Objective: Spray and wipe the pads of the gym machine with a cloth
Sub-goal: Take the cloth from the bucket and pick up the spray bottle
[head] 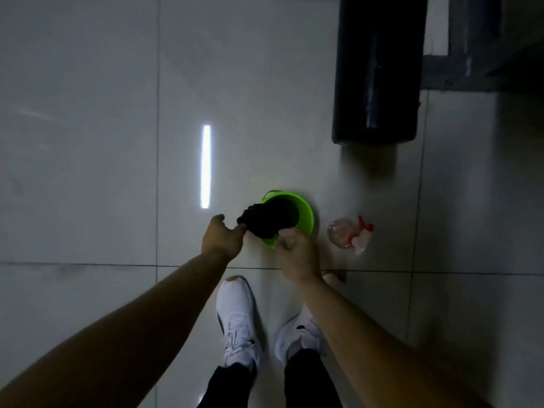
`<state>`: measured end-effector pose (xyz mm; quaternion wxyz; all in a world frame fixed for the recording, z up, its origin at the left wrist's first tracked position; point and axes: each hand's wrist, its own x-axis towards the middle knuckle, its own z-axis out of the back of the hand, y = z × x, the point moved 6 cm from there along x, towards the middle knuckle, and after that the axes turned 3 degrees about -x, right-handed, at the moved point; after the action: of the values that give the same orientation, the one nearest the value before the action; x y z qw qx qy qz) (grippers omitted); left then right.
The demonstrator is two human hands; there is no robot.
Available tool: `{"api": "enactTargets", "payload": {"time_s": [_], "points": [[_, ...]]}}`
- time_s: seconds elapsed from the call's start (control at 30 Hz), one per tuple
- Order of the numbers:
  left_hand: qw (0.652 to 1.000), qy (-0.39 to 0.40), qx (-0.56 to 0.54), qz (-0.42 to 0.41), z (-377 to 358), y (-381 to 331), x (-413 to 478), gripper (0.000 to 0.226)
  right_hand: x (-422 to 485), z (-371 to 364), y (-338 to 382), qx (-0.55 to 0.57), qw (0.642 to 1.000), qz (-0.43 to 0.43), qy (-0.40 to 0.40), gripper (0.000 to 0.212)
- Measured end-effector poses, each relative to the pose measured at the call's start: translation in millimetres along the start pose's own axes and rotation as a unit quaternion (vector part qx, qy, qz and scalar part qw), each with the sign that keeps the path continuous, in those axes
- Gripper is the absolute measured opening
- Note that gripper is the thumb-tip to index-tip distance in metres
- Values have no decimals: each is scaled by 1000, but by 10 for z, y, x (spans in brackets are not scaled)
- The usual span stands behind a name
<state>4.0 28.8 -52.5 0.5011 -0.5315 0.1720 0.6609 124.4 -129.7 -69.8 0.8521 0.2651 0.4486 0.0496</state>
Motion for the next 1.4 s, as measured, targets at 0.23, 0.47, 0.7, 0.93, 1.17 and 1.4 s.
{"api": "enactTargets", "payload": {"time_s": [0.23, 0.47, 0.7, 0.93, 1.17, 1.4], "points": [[997, -43, -51, -42, -130, 122, 423, 33, 570, -593, -8, 128, 988, -72, 42, 84], [971, -26, -232, -55, -201, -52, -180, 14, -3, -80, 269, 230, 970, -2, -80, 49], [879, 202, -427, 63, -709, -517, -835, 66, -651, 612, 533, 329, 944, -15, 16, 29], [903, 129, -402, 81, -1101, -751, -865, 36, -388, 1511, -368, 112, 949, -103, -278, 22], [917, 101, -373, 100, -1169, -533, -831, 62, 160, 1443, -712, -39, 976, -126, -174, 34], [930, 90, -342, 102, -626, -939, -1796, 63, -911, 1962, -24, 156, 949, -113, -248, 15]]}}
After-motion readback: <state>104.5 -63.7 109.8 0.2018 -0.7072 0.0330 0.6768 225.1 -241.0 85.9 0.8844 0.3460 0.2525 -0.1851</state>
